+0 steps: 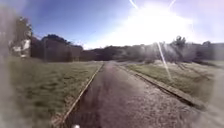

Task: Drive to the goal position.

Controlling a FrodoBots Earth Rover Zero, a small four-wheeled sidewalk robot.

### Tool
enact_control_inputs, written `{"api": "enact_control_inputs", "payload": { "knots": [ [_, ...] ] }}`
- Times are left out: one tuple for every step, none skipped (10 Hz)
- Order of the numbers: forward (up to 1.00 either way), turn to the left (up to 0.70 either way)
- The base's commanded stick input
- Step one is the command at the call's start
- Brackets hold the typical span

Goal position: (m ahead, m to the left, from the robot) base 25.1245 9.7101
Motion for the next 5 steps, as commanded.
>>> {"api": "enact_control_inputs", "payload": {
  "knots": [
    [1.0,0.0],
    [1.0,0.0],
    [1.0,0.0],
    [1.0,0.0],
    [1.0,0.0]
  ]
}}
